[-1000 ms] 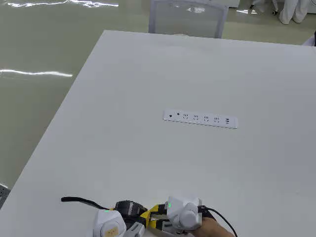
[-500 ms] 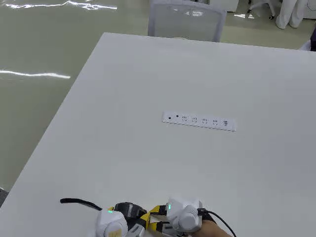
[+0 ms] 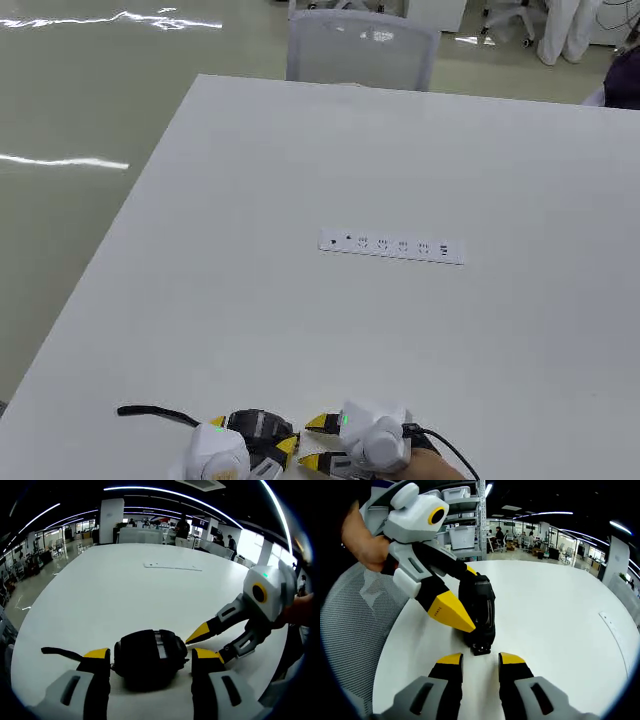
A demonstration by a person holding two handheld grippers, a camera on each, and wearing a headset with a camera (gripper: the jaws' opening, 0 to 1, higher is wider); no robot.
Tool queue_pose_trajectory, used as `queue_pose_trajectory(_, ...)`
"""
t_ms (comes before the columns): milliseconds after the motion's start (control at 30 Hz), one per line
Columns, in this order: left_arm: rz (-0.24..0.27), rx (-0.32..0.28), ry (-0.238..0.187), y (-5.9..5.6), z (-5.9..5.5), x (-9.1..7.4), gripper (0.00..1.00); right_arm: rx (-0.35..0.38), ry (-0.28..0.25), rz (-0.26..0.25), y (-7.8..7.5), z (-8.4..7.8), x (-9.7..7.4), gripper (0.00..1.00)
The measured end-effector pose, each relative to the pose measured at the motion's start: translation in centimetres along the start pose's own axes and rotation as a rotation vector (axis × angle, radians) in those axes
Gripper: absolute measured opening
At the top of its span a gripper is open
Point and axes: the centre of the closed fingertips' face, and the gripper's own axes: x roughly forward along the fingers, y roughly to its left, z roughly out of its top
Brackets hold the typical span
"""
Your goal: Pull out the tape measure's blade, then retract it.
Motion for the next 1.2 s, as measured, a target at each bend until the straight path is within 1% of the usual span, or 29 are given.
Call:
queue_pose_trajectory(67,-0.018,0.020,-0.006,-0.1,0.2,-0.2,0.65,0.007,-0.010,-0.018,-0.1,0.2,-0.5,0.27)
queue_pose_trajectory(167,-0.049,0.053,0.000,-0.3,0.1,-0.4,0.69,0.021,-0.012,-0.037,0.1,0.4,-1.2,0.28)
queue_pose_trajectory(267,-0.075,0.076,-0.001,-0.5,0.2,-0.9,0.69,0.044,-0.010,-0.057,0.2,0.4,-1.8,0.31)
queue_pose_trajectory(367,-0.092,0.089,0.000,-0.2,0.2,-1.4,0.69,0.060,-0.012,-0.078,0.4,0.4,-2.4,0.33)
queue_pose_trajectory(433,-0.116,0.095,0.003,-0.2,0.2,-1.7,0.69,0.079,-0.009,-0.096,0.5,0.6,-3.0,0.34)
queue_pose_trajectory(467,-0.128,0.108,0.004,-0.1,0.2,-1.9,0.69,0.085,-0.003,-0.111,0.5,0.6,-3.3,0.34)
queue_pose_trajectory(533,-0.141,0.131,0.007,0.1,0.2,-2.2,0.71,0.108,-0.011,-0.131,0.5,0.7,-3.8,0.36)
queue_pose_trajectory(567,-0.155,0.137,0.013,0.3,0.0,-2.4,0.71,0.125,-0.016,-0.138,0.5,0.7,-4.1,0.37)
queue_pose_trajectory(700,-0.185,0.156,0.021,0.7,-0.3,-3.1,0.72,0.133,-0.015,-0.162,1.0,0.7,-5.1,0.40)
queue_pose_trajectory(800,-0.207,0.167,0.026,1.0,-0.6,-3.7,0.75,0.178,-0.020,-0.196,1.1,0.6,-6.2,0.44)
queue_pose_trajectory(933,-0.225,0.178,0.033,1.4,-0.8,-4.2,0.78,0.199,-0.029,-0.229,1.4,0.5,-7.5,0.47)
queue_pose_trajectory(1067,-0.240,0.192,0.025,1.8,-0.5,-4.8,0.80,0.237,-0.037,-0.264,1.8,0.3,-8.8,0.52)
queue_pose_trajectory(1133,-0.250,0.193,0.026,1.9,-0.4,-5.2,0.82,0.248,-0.039,-0.276,2.1,0.1,-9.4,0.53)
queue_pose_trajectory(1200,-0.254,0.200,0.029,2.0,-0.4,-5.5,0.82,0.265,-0.042,-0.290,2.2,-0.1,-9.9,0.56)
